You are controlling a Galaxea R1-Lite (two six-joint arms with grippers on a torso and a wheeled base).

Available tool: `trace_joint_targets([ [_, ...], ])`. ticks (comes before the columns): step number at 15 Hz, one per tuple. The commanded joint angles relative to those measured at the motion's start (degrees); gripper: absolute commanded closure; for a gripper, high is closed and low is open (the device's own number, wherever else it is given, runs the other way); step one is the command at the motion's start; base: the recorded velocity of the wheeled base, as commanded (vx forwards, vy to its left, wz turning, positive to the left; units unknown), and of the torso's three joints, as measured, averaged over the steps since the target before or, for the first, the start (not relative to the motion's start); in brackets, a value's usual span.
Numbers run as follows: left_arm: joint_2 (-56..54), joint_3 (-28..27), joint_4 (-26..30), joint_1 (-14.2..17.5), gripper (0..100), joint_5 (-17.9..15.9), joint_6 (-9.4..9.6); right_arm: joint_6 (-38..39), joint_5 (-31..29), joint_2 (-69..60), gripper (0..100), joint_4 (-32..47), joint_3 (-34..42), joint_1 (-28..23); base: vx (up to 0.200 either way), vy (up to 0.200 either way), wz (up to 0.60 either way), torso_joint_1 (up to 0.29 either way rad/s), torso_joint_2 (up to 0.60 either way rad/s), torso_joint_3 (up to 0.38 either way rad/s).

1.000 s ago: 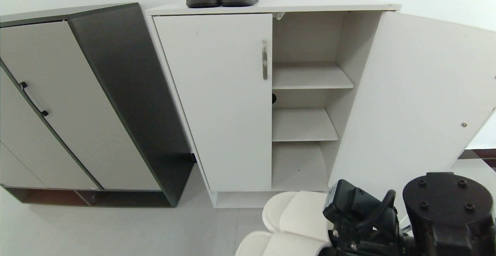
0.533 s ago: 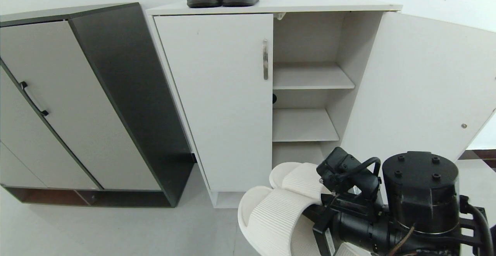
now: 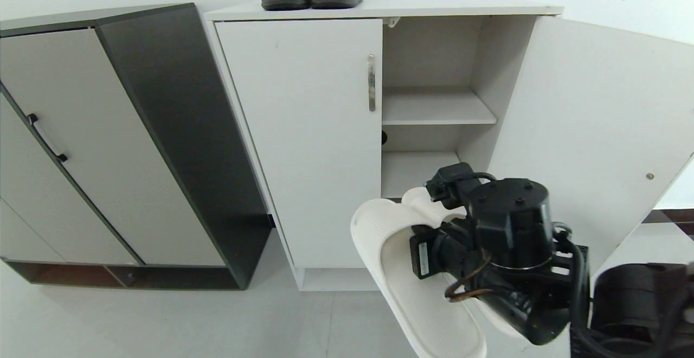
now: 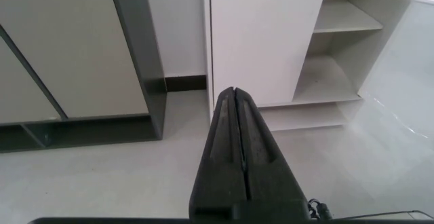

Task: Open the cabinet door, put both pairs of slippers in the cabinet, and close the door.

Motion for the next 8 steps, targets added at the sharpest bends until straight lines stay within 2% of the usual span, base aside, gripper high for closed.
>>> trace_joint_targets([
  [1, 0.2, 0.0, 0.1, 0.0, 100, -0.1, 0.02, 2.5, -9.4, 11.5, 100, 0.5, -8.0, -2.6, 0.000, 0.000, 0.00, 0.000, 0.00, 0.000],
  [8, 0.2, 0.0, 0.0, 0.0, 100, 0.0, 0.02, 3.2, -12.5, 13.9, 100, 0.5, -10.5, -3.6, 0.000, 0.000, 0.00, 0.000, 0.00, 0.000],
])
